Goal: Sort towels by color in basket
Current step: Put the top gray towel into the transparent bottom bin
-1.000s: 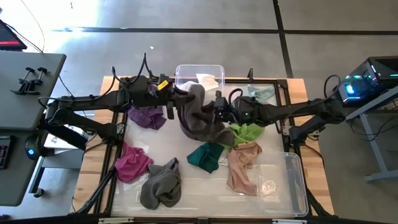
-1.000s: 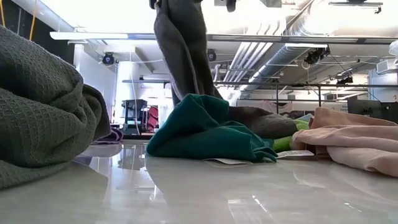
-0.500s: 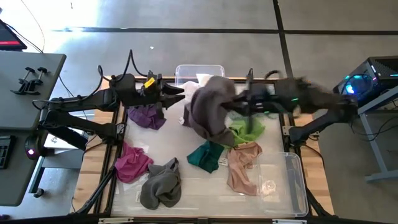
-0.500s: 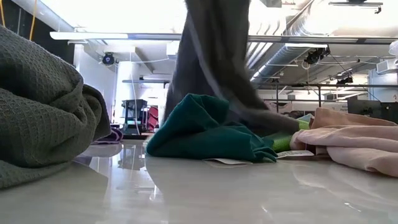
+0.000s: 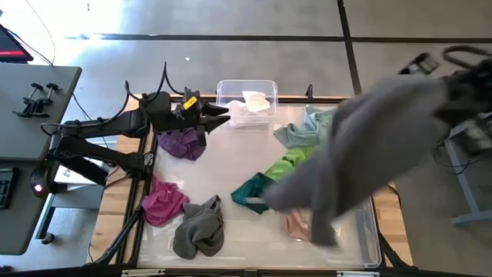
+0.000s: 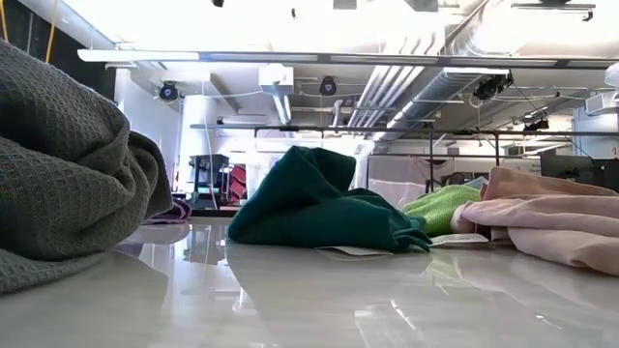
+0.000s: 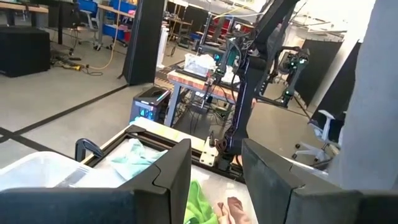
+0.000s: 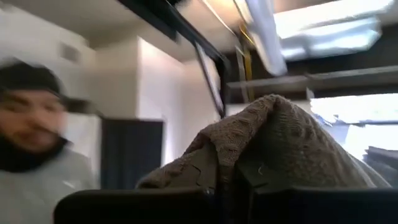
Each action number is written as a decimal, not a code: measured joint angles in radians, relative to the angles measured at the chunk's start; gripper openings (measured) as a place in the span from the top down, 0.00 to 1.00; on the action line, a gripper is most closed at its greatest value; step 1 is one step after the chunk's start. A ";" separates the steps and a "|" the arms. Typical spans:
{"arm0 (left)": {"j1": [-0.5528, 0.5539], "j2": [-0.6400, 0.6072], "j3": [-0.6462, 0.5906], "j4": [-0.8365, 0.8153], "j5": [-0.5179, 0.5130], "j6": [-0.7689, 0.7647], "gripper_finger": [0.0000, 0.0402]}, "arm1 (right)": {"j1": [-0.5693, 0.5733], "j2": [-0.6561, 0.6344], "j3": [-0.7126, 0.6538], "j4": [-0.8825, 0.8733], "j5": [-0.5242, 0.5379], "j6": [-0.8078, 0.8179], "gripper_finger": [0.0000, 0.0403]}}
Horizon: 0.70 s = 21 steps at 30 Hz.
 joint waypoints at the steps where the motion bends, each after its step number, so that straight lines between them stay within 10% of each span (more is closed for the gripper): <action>1: 0.000 0.000 0.000 0.001 0.000 0.000 0.68 | 0.016 -0.019 -0.013 0.025 -0.003 0.002 0.99; 21: 0.000 0.000 0.000 -0.001 -0.004 0.000 0.68 | 0.178 0.014 -0.016 -0.504 0.218 0.557 0.99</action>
